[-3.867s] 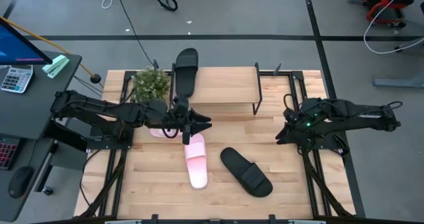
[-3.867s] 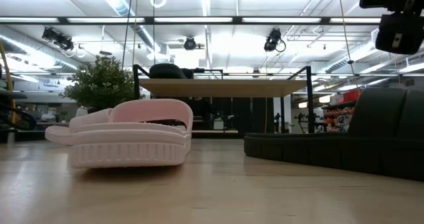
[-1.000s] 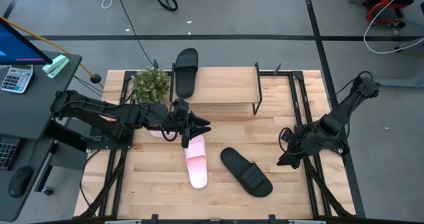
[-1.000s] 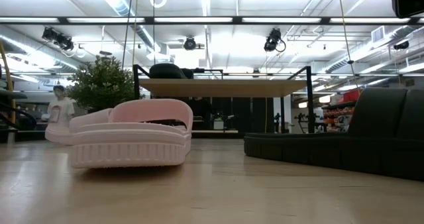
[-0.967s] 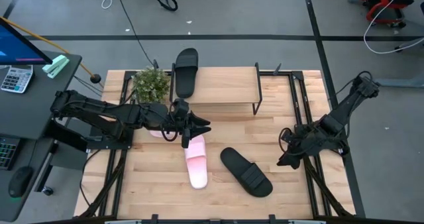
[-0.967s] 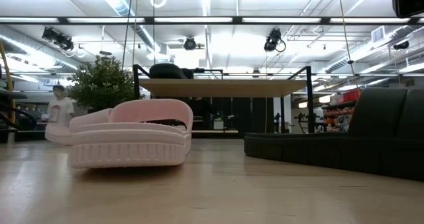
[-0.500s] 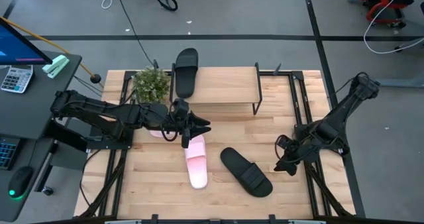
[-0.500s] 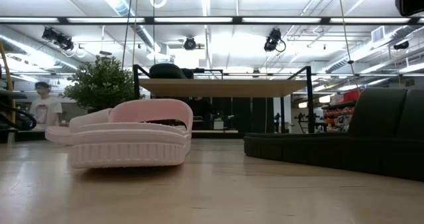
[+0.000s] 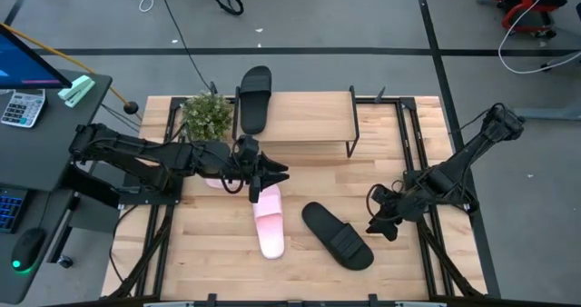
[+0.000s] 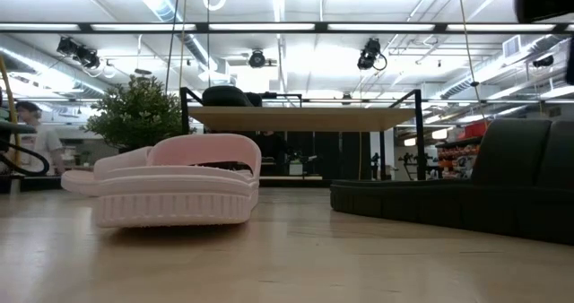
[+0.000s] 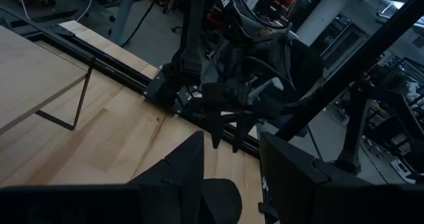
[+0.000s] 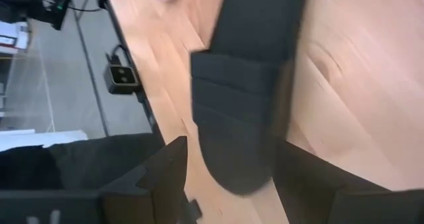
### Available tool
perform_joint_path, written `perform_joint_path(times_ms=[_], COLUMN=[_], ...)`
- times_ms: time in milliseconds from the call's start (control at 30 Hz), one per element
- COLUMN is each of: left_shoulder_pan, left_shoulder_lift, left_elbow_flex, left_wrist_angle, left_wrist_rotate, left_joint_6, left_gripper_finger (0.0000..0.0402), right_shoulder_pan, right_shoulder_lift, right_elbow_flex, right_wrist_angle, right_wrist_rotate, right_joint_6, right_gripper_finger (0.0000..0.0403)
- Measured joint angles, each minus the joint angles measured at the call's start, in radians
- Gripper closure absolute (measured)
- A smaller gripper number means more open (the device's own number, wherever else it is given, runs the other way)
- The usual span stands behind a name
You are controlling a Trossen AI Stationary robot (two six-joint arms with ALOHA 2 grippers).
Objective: Pick and place slides into the shelf
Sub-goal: Put the black slide on the shelf
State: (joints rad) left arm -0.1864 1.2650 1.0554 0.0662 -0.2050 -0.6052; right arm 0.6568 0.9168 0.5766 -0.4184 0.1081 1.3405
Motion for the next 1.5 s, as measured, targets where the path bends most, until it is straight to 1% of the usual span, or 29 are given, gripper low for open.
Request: perform_joint_path(times_ms=[167,333,400,467,533,600,700,833,967,1033,1100,1200,1333,1433,1500], left_shoulder_pan=[0.0,0.0,-0.003,-0.005,-0.009,-0.009,-0.009,-0.006,-0.006,-0.006,-0.006,0.004,0.028,0.047,0.064], left_shoulder_lift=[0.0,0.0,0.0,0.0,0.0,0.0,0.0,0.0,0.0,0.0,0.0,0.0,0.0,0.0,0.0], left_elbow_flex=[0.0,0.0,0.0,0.0,0.0,0.0,0.0,0.0,0.0,0.0,0.0,0.0,0.0,0.0,0.0], left_wrist_angle=[0.0,0.0,0.0,0.0,0.0,0.0,0.0,-0.001,0.0,0.0,0.0,0.0,0.0,0.0,0.0], left_wrist_rotate=[0.0,0.0,0.0,0.0,0.0,0.0,0.0,0.0,0.0,-0.001,-0.001,0.0,-0.001,0.01,0.057], left_joint_6=[-0.001,-0.002,-0.004,-0.004,-0.004,-0.004,-0.003,0.003,0.043,0.068,0.093,0.116,0.12,0.127,0.147], left_gripper_finger=[0.0251,0.0257,0.0257,0.0254,0.0252,0.025,0.0249,0.0252,0.0257,0.0259,0.0259,0.0256,0.0252,0.0251,0.0253], right_shoulder_pan=[-0.094,-0.185,-0.197,-0.193,-0.168,-0.132,-0.064,0.04,0.146,0.187,0.217,0.222,0.182,0.15,0.128], right_shoulder_lift=[0.017,0.048,0.062,0.076,0.088,0.097,0.102,0.102,0.129,0.169,0.231,0.341,0.48,0.54,0.545], right_elbow_flex=[0.0,0.0,0.0,0.0,0.0,0.0,0.0,0.0,0.0,0.01,0.039,0.112,0.225,0.271,0.271], right_wrist_angle=[0.062,0.062,0.062,0.062,0.061,0.062,0.062,0.068,0.133,0.154,0.155,0.155,0.145,0.105,0.099], right_wrist_rotate=[-0.053,-0.181,-0.232,-0.274,-0.278,-0.259,-0.188,-0.038,0.156,0.22,0.248,0.25,0.253,0.24,0.234], right_joint_6=[-0.104,-0.192,-0.178,-0.13,-0.061,0.03,0.19,0.449,0.693,0.789,0.866,0.883,0.884,0.882,0.846], right_gripper_finger=[0.0188,0.0188,0.0188,0.0188,0.0188,0.0188,0.0188,0.0188,0.0188,0.0188,0.0189,0.0192,0.0194,0.0194,0.0194])
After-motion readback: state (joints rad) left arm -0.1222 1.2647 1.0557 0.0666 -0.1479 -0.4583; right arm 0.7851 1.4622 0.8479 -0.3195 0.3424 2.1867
